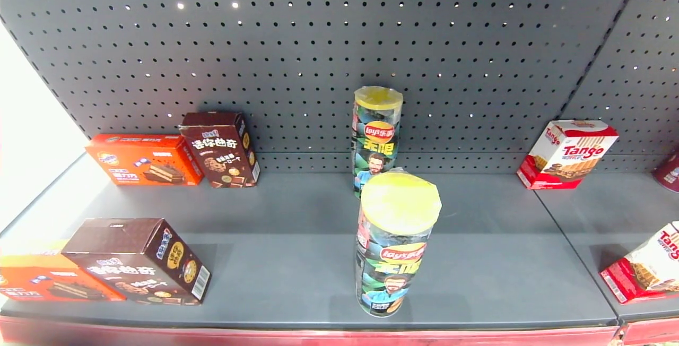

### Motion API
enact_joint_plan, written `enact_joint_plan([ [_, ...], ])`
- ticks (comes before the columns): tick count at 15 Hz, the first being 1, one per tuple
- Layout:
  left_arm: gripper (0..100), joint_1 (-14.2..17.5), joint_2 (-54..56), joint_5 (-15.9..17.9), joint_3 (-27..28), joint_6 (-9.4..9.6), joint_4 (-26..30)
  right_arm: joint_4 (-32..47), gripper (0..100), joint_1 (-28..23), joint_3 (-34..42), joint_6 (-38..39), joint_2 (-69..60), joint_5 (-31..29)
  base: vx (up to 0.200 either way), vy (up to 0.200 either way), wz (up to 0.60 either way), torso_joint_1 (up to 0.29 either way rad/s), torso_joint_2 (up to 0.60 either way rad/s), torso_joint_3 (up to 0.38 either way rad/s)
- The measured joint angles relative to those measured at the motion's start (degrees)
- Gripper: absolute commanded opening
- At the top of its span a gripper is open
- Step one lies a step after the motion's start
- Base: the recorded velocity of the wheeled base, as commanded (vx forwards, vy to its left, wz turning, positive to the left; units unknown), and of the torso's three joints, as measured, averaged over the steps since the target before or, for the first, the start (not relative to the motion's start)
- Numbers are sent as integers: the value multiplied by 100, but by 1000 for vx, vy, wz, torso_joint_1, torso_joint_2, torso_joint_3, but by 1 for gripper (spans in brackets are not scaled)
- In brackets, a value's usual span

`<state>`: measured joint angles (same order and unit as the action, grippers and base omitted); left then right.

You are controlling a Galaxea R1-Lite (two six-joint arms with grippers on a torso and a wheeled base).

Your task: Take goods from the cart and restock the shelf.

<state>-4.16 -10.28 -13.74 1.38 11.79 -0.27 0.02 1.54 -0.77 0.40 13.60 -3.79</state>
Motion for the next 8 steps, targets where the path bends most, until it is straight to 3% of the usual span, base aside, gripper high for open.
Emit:
enact_joint_plan([
  [3, 100, 207, 458, 116, -33, -257, -84, 9, 100, -116, 50, -87, -881, 324, 0, 0, 0, 0, 0, 0],
  [5, 100, 238, 581, 503, -44, -328, -84, 9, 100, -140, 61, -78, -1143, 368, 0, 0, 0, 0, 0, 0],
  [8, 100, 249, 658, 1697, -15, -574, 82, 7, 100, -144, 72, -69, -1301, 368, 0, 0, 0, 0, 0, 0],
])
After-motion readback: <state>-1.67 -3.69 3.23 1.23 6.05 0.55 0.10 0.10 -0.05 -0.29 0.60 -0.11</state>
